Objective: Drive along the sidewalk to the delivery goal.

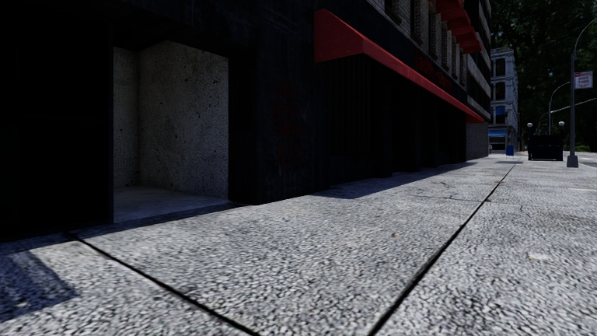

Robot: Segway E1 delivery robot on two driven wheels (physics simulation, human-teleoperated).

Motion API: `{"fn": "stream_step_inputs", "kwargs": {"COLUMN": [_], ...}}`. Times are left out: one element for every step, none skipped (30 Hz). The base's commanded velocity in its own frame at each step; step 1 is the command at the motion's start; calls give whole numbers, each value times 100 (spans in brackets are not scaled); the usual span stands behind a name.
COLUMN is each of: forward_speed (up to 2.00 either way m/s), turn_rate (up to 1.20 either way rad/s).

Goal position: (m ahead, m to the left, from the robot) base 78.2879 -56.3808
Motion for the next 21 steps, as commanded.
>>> {"fn": "stream_step_inputs", "kwargs": {"forward_speed": [0,0,0,0,0,0,0,0,0,0,0,0,0,0,0,5,92,92,120,191,200], "turn_rate": [0,0,0,0,0,0,0,0,0,0,0,0,0,0,0,0,0,0,0,0,0]}}
